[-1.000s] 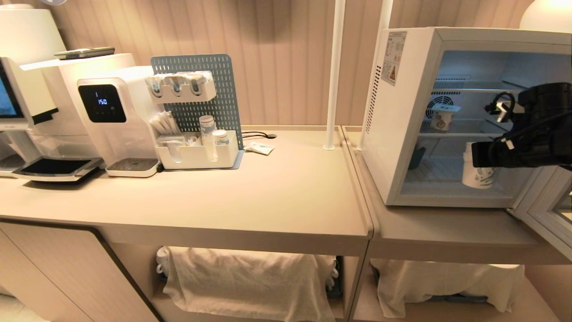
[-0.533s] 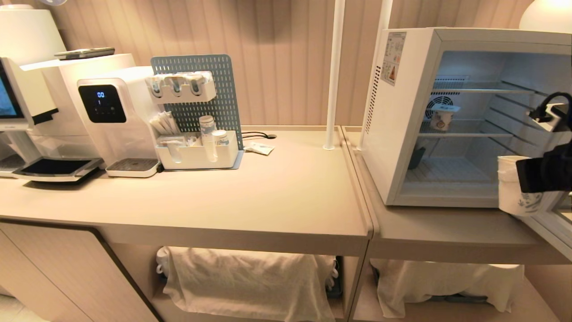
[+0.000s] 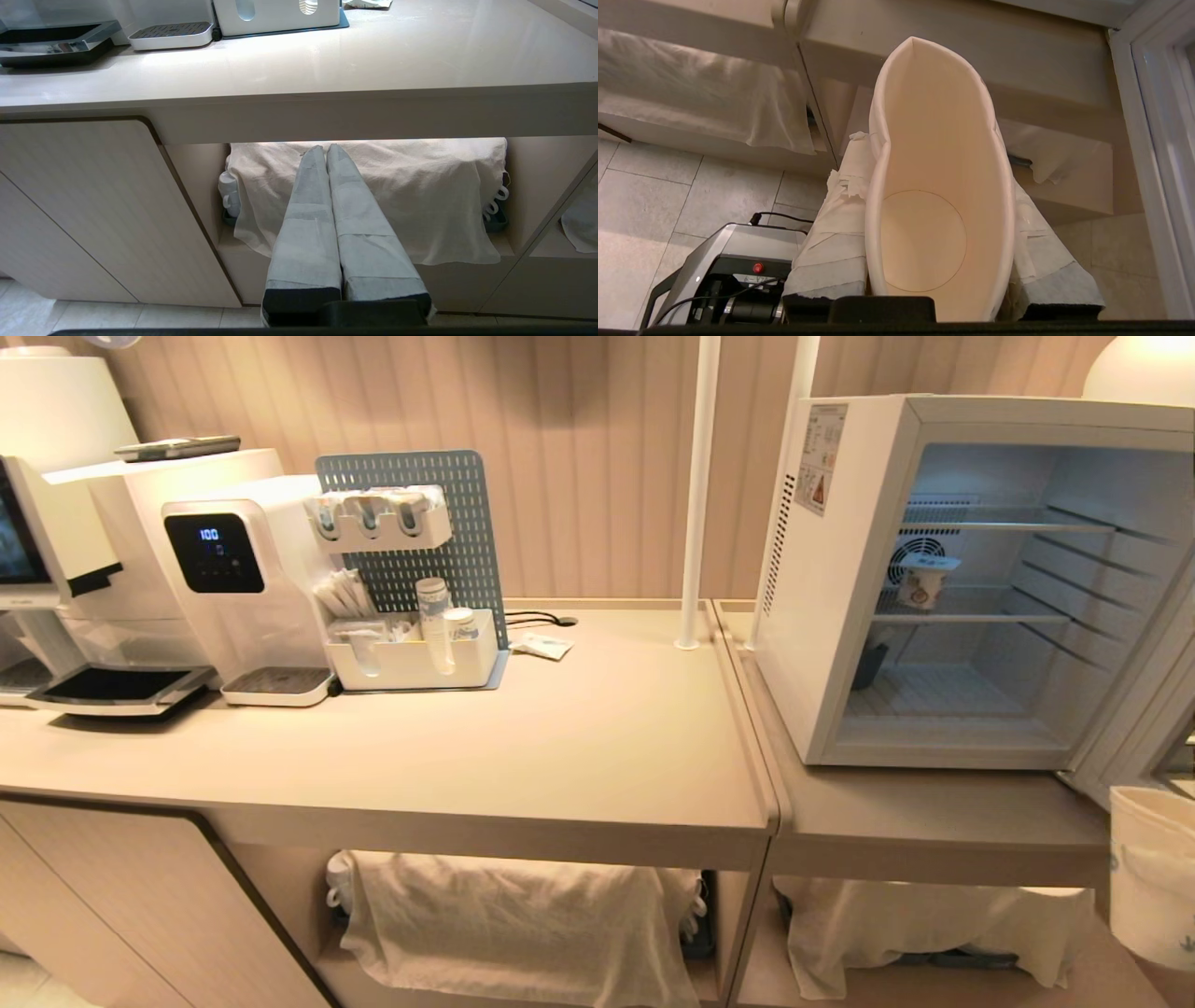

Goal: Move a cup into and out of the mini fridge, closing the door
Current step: Place the paper cup on the table

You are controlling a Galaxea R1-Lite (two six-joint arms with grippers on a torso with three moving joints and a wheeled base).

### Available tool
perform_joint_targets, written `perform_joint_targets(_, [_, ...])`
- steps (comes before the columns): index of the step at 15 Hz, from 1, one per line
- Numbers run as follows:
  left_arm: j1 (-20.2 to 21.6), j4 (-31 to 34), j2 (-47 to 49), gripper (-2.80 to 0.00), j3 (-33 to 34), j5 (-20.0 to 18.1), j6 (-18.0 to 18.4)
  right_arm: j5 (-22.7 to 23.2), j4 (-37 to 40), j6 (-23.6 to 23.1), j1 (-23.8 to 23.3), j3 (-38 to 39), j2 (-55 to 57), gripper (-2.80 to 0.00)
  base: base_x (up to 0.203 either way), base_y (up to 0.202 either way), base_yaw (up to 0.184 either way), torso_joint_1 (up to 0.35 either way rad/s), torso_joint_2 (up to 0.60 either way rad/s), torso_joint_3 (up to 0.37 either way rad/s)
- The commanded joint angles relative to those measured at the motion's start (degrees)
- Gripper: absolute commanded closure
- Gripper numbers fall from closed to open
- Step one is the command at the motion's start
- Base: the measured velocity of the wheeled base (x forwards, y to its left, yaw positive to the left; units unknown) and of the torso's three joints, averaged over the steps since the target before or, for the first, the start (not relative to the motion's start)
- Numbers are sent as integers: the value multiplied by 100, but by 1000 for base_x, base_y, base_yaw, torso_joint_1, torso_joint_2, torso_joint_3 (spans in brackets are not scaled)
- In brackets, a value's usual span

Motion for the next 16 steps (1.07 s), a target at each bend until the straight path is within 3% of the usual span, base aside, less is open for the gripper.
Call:
perform_joint_targets(1, [2, -1, 7, 0, 0, 0, 0, 24, -132, -20, 43, 908, -1473, 0, 0, 0, 0, 0, 0, 0])
perform_joint_targets(5, [-1, -1, 7, 0, 0, 0, 0, 33, -405, 113, 153, 2129, -3240, 0, 0, 0, 0, 0, 0, 0])
perform_joint_targets(8, [-1, -1, 7, 0, 0, 0, 0, 19, -330, 238, 153, 2445, -3954, 0, 0, 0, 0, 0, 0, 0])
perform_joint_targets(11, [-1, -1, 7, 0, 0, 0, 0, 35, -1301, 217, 86, 3095, -4265, 0, 0, 0, 0, 0, 0, 0])
perform_joint_targets(16, [7, -1, 7, 0, 0, 0, 0, 49, -1468, 317, 27, 3333, -5366, 0, 0, 0, 0, 0, 0, 0])
